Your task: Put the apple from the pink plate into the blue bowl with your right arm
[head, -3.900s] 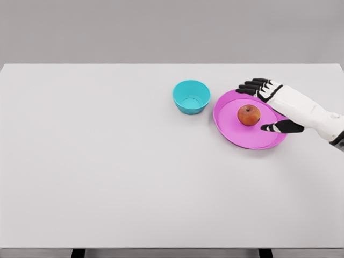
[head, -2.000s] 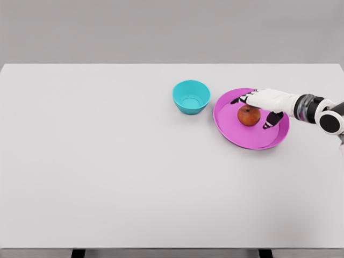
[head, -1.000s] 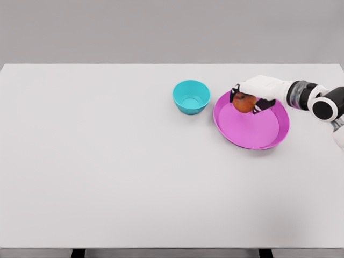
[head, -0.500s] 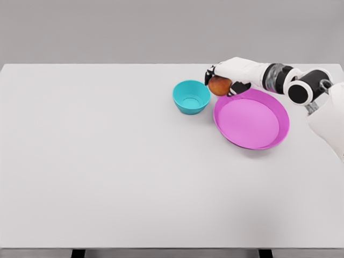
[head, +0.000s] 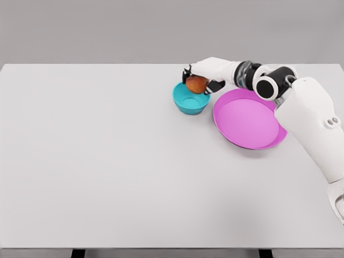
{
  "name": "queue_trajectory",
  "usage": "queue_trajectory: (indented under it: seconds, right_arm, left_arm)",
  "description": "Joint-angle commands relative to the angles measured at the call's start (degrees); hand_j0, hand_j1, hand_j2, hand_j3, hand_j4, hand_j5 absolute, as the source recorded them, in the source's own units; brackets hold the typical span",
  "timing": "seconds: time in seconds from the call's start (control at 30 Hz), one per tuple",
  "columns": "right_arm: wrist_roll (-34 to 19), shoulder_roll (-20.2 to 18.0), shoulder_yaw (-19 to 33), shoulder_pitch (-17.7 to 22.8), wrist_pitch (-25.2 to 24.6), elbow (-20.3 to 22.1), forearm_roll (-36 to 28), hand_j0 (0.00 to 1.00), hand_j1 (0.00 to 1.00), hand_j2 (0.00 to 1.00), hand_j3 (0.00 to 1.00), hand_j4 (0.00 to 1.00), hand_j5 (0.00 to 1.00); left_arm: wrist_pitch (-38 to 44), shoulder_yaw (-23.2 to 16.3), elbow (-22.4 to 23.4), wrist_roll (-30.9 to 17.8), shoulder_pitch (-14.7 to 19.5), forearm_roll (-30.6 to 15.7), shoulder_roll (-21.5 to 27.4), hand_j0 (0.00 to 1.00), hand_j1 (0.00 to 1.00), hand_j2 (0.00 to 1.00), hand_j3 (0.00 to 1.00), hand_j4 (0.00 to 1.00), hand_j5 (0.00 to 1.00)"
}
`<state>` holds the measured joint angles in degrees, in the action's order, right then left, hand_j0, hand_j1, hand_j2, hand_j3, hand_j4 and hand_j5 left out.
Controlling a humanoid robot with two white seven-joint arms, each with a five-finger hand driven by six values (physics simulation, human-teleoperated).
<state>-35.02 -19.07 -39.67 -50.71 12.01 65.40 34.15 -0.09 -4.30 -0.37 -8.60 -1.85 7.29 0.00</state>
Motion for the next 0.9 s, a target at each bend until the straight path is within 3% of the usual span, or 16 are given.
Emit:
queue_trajectory:
  seconds: [0.0,0.07,0.1,0.13,0.37,0.47,0.53,0.6,0.7,0.87]
  right_arm:
    - [0.0,1.1,-0.1,0.0,-0.1,-1.2,0.3,0.48,0.48,0.48,0.48,0.48,0.48]
    - [0.0,1.1,-0.5,-0.2,-0.1,-1.2,0.3,0.5,0.5,0.5,0.5,0.5,0.5]
    - [0.0,1.1,-0.4,-0.2,-0.1,-1.3,0.3,0.84,0.84,0.84,0.84,0.84,0.84]
    - [0.0,1.1,-0.4,-0.2,-0.1,-1.3,0.7,1.0,1.0,1.0,1.0,1.0,1.0]
    - [0.0,0.5,0.2,-1.2,0.6,0.3,0.7,1.0,1.0,1.0,1.0,1.0,1.0]
    - [0.0,-6.7,9.3,0.4,3.1,13.2,0.0,1.0,1.0,1.0,1.0,1.0,1.0]
    - [0.0,-11.3,16.5,4.8,7.5,16.5,-3.6,1.0,1.0,1.0,1.0,1.0,1.0]
    - [0.0,-16.3,25.7,12.2,13.0,19.7,-9.1,1.0,1.0,1.0,1.0,1.0,1.0]
    - [0.0,-16.2,42.0,24.2,16.9,24.0,-9.5,1.0,1.0,1.0,1.0,1.0,1.0]
    - [0.0,-13.6,43.2,29.3,17.0,23.8,-9.7,1.0,1.0,1.0,1.0,1.0,1.0]
  left_arm:
    - [0.0,-0.1,0.0,0.0,0.0,0.0,0.0,1.0,1.0,1.0,1.0,1.0,1.0]
    - [0.0,0.0,0.0,0.0,0.0,0.0,0.0,1.0,1.0,1.0,1.0,1.0,1.0]
    - [0.0,-0.1,0.0,0.0,0.0,0.0,0.0,1.0,1.0,1.0,1.0,1.0,1.0]
    - [0.0,0.0,0.0,0.0,0.0,0.0,0.0,1.0,1.0,1.0,1.0,1.0,1.0]
    - [0.0,0.0,0.0,0.0,0.0,0.0,0.0,1.0,1.0,1.0,1.0,1.0,1.0]
    - [0.0,0.0,0.0,0.0,0.0,0.0,0.0,1.0,1.0,1.0,1.0,1.0,1.0]
    - [0.0,0.0,0.0,0.0,0.0,0.0,0.0,1.0,1.0,1.0,1.0,1.0,1.0]
    - [0.0,0.0,0.0,0.0,0.0,0.0,0.0,1.0,1.0,1.0,1.0,1.0,1.0]
    - [0.0,0.0,0.0,0.0,0.0,0.0,0.0,1.0,1.0,1.0,1.0,1.0,1.0]
    - [0.0,0.0,0.0,0.0,0.0,0.0,0.0,1.0,1.0,1.0,1.0,1.0,1.0]
